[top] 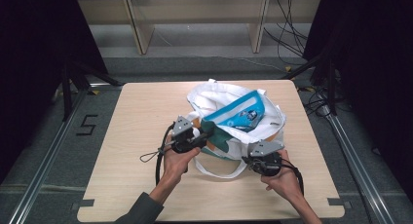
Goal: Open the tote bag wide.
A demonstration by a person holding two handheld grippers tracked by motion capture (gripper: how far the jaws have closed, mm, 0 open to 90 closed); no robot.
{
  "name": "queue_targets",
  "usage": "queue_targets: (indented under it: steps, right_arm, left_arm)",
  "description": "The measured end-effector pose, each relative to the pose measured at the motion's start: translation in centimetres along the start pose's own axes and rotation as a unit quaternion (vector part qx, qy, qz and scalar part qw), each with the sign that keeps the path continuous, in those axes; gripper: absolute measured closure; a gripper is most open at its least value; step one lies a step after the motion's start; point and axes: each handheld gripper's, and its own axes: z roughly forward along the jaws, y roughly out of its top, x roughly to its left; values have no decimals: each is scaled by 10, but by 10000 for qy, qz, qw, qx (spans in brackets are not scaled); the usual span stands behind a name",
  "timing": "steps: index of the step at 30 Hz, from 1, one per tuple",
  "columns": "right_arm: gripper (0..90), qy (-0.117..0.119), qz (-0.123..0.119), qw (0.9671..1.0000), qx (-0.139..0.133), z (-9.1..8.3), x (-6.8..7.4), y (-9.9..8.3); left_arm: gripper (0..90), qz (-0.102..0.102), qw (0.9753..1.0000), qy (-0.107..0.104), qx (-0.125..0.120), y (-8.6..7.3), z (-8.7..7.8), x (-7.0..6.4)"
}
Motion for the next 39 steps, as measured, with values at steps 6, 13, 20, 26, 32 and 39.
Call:
queue_targets:
  steps: [6,13,20,26,32,39]
  right_arm:
    - [881,-15,-40,10000,28,1,3,1]
    - [746,76,281,9994,-198,-23,-7,3]
    - [634,-457,692,9917,-987,-88,-24,16]
    - [524,-1014,1111,9781,-1441,-122,-55,35]
    - [478,-1127,1328,9774,-1201,-99,-74,45]
    - [814,-1227,1067,9859,-397,-63,-94,26]
  left_arm:
    - [796,-74,9982,-66,595,-25,19,14]
    - [787,306,9958,19,868,-38,16,7]
    - [768,721,9928,-63,958,-41,9,-12]
    - [768,702,9924,-107,1007,-39,9,-10]
    - [760,804,9910,-43,1067,-38,9,-12]
    - [754,897,9906,-135,1020,-36,7,-14]
